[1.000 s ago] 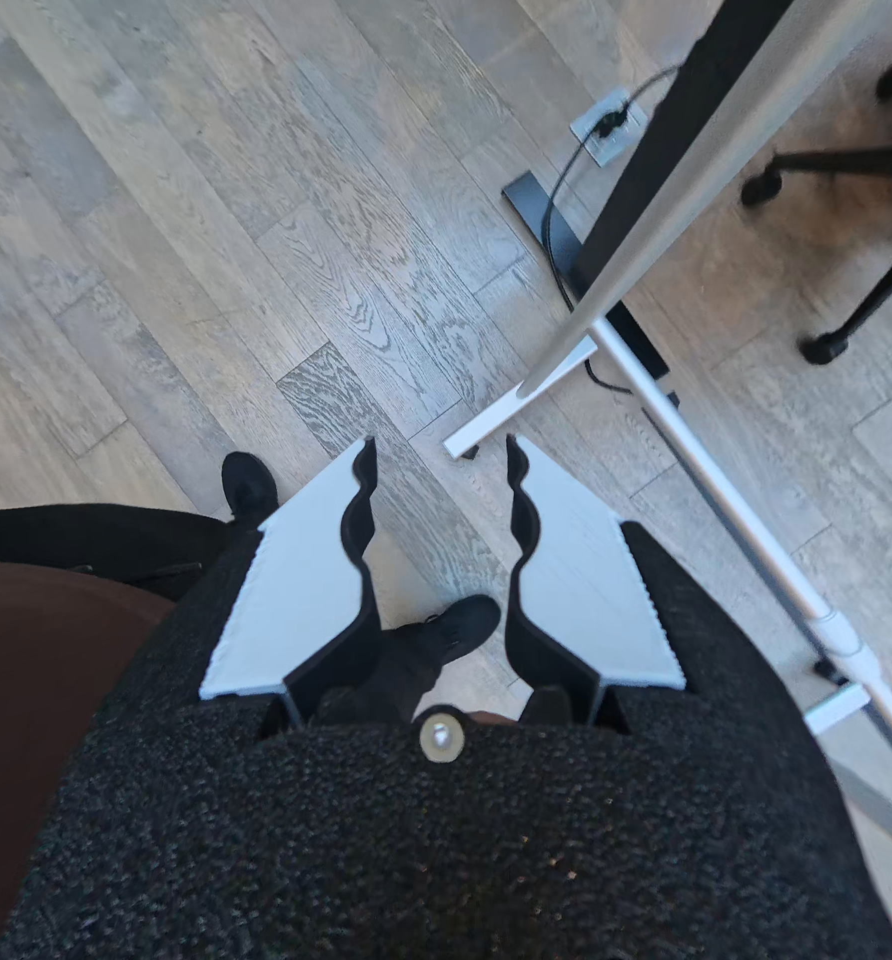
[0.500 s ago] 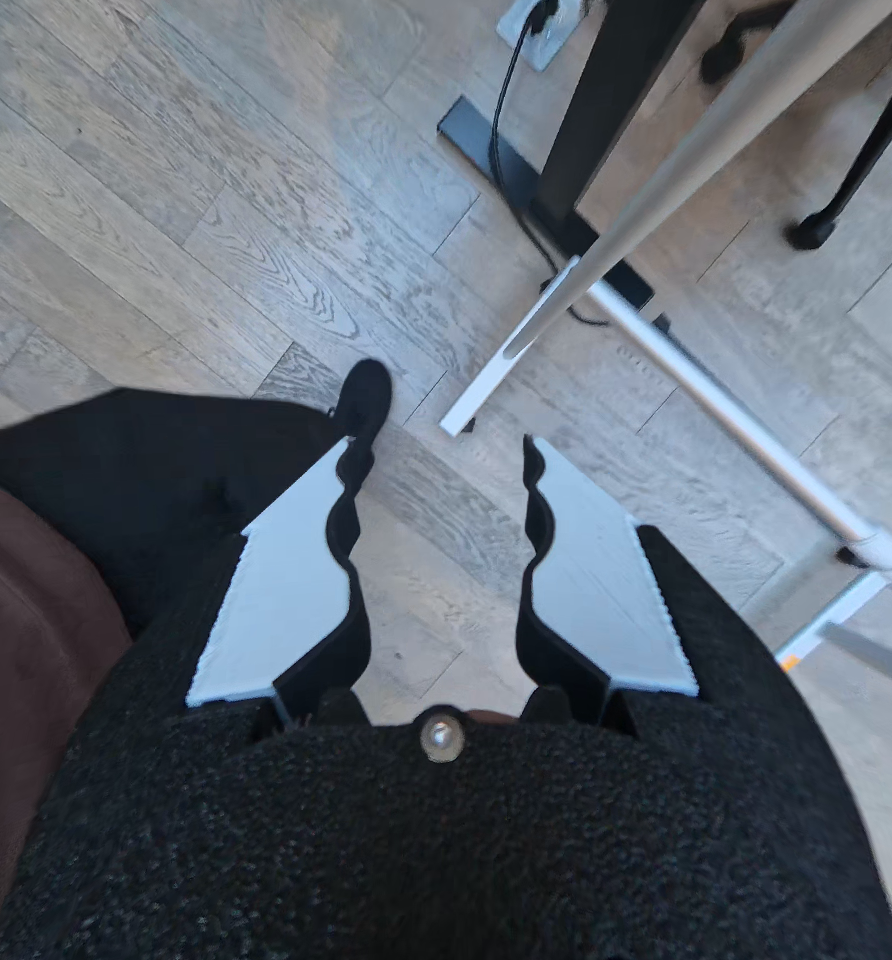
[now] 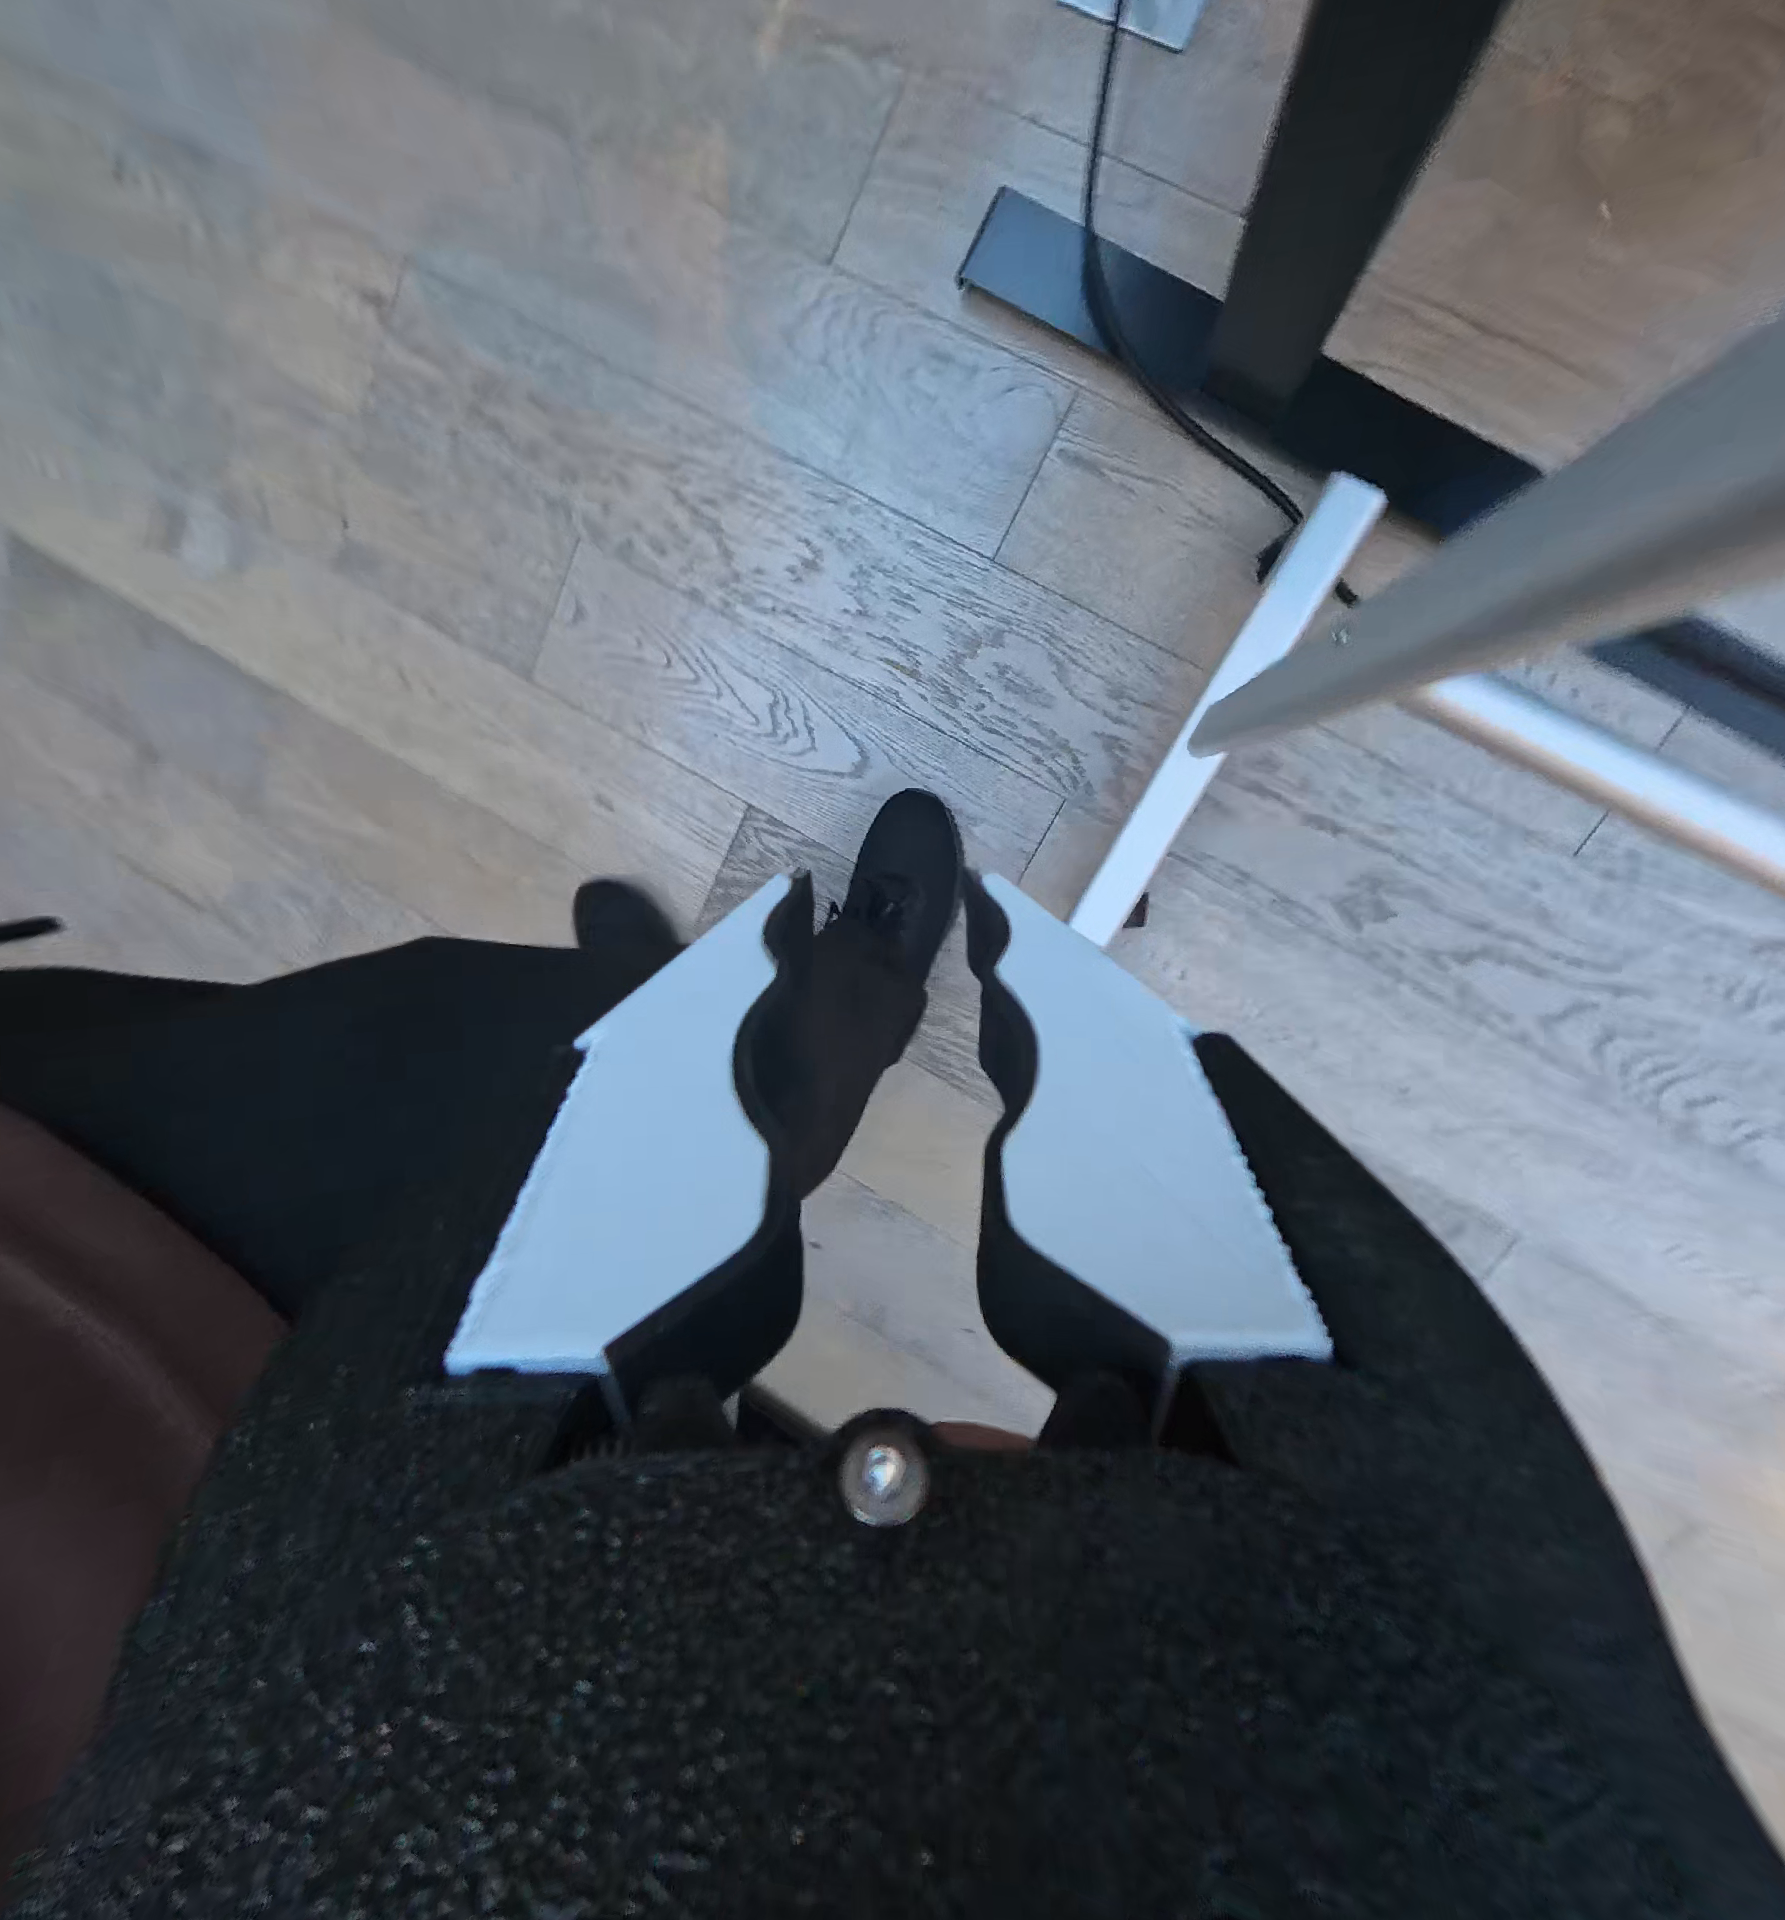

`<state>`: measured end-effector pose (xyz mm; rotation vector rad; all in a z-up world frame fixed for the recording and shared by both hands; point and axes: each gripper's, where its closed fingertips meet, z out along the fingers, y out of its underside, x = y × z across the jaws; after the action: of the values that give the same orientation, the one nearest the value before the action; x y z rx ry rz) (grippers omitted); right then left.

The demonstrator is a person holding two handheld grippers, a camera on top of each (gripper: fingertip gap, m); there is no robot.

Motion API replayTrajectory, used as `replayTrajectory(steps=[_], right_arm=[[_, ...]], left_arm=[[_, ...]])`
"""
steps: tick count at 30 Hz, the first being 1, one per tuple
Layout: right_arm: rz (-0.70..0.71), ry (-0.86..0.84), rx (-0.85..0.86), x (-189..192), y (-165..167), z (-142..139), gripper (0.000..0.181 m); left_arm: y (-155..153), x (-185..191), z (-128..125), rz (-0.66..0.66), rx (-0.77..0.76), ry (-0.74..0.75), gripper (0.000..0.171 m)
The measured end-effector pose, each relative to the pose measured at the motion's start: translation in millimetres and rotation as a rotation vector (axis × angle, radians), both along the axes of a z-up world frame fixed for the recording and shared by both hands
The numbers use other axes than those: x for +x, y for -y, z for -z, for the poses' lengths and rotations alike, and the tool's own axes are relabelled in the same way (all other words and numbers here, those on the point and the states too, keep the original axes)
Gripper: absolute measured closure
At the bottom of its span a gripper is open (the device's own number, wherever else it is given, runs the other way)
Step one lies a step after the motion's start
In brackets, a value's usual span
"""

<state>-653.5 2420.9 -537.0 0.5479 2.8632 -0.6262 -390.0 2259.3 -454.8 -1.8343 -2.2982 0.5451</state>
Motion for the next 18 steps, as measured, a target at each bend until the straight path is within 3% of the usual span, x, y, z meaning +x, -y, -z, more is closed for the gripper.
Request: replayTrajectory(steps=[4, 8, 11, 15, 18], right_arm=[[0.259, -0.012, 0.010, -11.1, -45.2, -4.5, 0.163], [0.530, -0.056, 0.015, 3.7, -106.4, -30.0, 0.181], [0.708, -0.097, 0.039, 29.9, -158.4, -48.2, 0.181], [0.945, -0.161, 0.119, 61.1, -236.0, -56.3, 0.153], [1.089, -0.191, 0.126, 74.5, -286.2, -63.6, 0.152]], left_arm=[[-1.6, -45.1, 10.7, 0.226, 0.030, -0.029, 0.115], [-28.2, -88.8, 23.7, 0.490, 0.106, -0.063, 0.119], [-65.2, -118.7, 21.2, 0.711, 0.192, -0.077, 0.127], [-120.7, -170.7, 2.6, 0.893, 0.207, -0.173, 0.125], [-173.9, -188.0, -14.0, 1.016, 0.234, -0.195, 0.122]])
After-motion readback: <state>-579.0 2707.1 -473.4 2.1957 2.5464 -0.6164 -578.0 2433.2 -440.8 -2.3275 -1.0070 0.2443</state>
